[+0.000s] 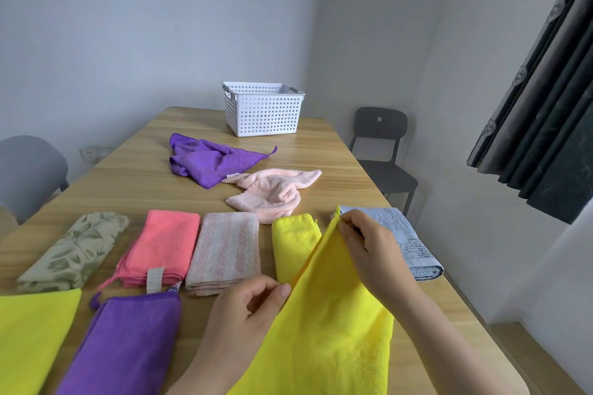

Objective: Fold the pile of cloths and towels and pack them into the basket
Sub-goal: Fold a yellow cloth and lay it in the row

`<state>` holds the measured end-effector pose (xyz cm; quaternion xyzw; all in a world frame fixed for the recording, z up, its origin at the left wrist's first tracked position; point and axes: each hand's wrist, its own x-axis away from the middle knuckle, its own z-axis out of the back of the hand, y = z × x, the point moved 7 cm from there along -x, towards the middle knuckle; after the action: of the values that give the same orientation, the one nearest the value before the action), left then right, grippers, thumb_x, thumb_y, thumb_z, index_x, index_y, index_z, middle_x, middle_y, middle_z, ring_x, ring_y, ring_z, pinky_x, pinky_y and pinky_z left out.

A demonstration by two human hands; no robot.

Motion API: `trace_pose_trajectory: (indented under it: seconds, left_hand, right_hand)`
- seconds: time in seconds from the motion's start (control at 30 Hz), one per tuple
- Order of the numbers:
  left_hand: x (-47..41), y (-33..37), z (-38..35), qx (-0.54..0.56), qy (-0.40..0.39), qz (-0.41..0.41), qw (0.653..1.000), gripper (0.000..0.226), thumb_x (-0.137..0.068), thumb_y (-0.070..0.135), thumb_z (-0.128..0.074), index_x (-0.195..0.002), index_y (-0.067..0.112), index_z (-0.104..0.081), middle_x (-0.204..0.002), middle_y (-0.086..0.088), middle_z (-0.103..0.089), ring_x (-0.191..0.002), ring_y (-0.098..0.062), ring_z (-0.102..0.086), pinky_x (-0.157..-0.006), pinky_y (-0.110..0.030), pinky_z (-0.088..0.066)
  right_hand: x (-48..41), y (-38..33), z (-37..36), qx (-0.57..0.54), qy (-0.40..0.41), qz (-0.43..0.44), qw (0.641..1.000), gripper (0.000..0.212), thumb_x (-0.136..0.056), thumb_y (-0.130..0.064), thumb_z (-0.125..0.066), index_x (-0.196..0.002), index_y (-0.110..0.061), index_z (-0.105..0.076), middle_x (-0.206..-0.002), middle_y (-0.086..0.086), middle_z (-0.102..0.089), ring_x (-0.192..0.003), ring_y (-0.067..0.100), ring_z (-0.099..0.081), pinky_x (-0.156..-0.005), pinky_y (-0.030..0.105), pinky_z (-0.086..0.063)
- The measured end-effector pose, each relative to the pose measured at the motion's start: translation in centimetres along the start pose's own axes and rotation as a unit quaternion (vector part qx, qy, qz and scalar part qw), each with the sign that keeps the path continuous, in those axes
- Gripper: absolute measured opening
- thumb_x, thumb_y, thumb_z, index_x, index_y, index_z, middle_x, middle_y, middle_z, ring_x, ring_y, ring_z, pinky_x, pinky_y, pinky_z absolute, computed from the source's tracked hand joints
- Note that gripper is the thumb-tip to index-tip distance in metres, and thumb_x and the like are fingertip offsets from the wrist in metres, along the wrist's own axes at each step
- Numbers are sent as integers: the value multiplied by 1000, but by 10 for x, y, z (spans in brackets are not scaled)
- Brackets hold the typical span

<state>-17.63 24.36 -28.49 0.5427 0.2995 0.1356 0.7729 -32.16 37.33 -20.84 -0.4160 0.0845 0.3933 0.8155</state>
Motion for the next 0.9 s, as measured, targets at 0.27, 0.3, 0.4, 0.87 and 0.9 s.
trace_pose_trajectory:
  seconds: [0.27, 0.3, 0.4, 0.87, 0.9]
  left_hand:
    - [10, 7, 6, -42, -36, -44, 997, 51, -80, 58, -55, -56, 13, -53, -53, 12, -32, -54, 0, -31, -49, -20, -26]
    - [11, 8, 8, -56, -35, -53, 996, 49, -82, 54, -56, -54, 16, -44, -54, 11, -29, -53, 0, -29, -49, -20, -24]
    - [11, 3, 10, -84, -33, -59, 994, 52, -80, 58, -54, -57, 14, -36, -56, 2, -27, -54, -2, -29, -51, -24, -24]
    - [21, -7, 11, -101, -59, 30, 993, 11, -75, 33, -73, -67, 40, -72, -64, 14, -68, -62, 1, -59, -63, -21, -44]
    - [22, -7, 12, -102, -60, 35, 992, 16, -75, 30, -76, -66, 43, -72, -65, 16, -69, -64, 1, -61, -63, -19, -45]
  right_hand:
    - [-2, -8, 11, 1, 12, 14, 1000, 13, -97, -18, -50, -86, -17, -57, -68, -6, -54, -64, 8, -47, -54, 17, -33]
    - [-3, -9, 12, 2, 14, 14, 1000, 13, -97, -18, -50, -86, -17, -57, -70, -5, -56, -66, 10, -48, -55, 19, -35]
    - [-5, -13, 17, 8, 22, 23, 999, 13, -97, -17, -50, -86, -18, -57, -72, -3, -59, -69, 12, -50, -61, 24, -39]
    - [5, -21, 56, -28, 99, 2, 995, 20, -98, -15, -48, -80, -7, -55, -57, -3, -39, -52, 8, -34, -48, 19, -29]
    - [4, -20, 60, -26, 106, -2, 994, 20, -98, -16, -49, -80, -7, -55, -56, -4, -38, -52, 8, -34, -47, 19, -29]
